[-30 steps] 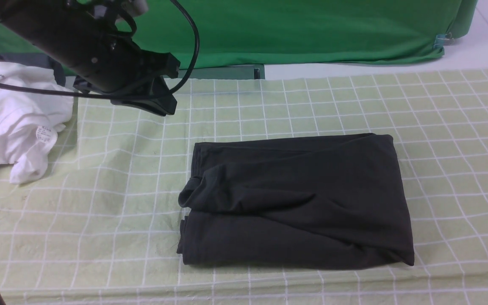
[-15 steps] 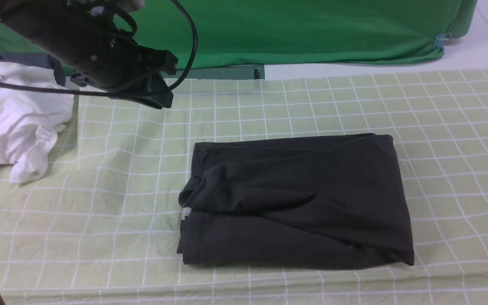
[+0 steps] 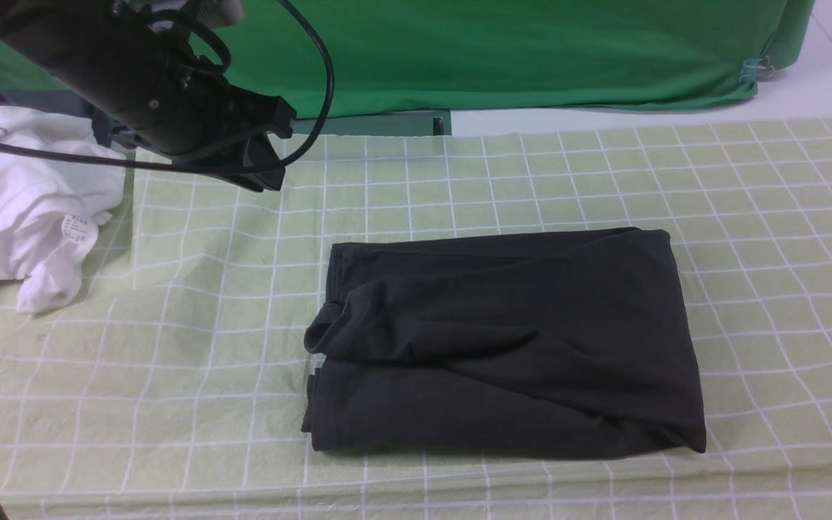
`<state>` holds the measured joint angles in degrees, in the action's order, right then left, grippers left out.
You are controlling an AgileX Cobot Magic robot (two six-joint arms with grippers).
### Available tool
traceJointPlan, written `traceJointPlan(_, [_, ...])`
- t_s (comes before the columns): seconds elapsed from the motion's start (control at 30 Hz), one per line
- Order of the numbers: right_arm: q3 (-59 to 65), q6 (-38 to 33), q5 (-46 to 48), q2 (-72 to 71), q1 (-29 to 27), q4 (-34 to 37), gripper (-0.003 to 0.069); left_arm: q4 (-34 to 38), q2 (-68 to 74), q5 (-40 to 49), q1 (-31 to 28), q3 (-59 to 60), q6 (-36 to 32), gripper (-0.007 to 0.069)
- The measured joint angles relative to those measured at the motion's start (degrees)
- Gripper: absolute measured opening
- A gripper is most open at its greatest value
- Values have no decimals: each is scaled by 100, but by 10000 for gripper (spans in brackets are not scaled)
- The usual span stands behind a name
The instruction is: Fold a long-sleeved shirt over a green coffee tablecloth.
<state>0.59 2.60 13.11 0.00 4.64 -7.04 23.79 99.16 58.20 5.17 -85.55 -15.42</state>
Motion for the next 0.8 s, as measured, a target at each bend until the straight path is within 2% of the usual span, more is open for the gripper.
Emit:
traceJointPlan(0.4, [0,0,0,0,-27,0,184,153,-242,675,0,0,0,109])
traceJointPlan(0.8, [0,0,0,0,-27,0,208,-404,-1745,1136,0,0,0,109])
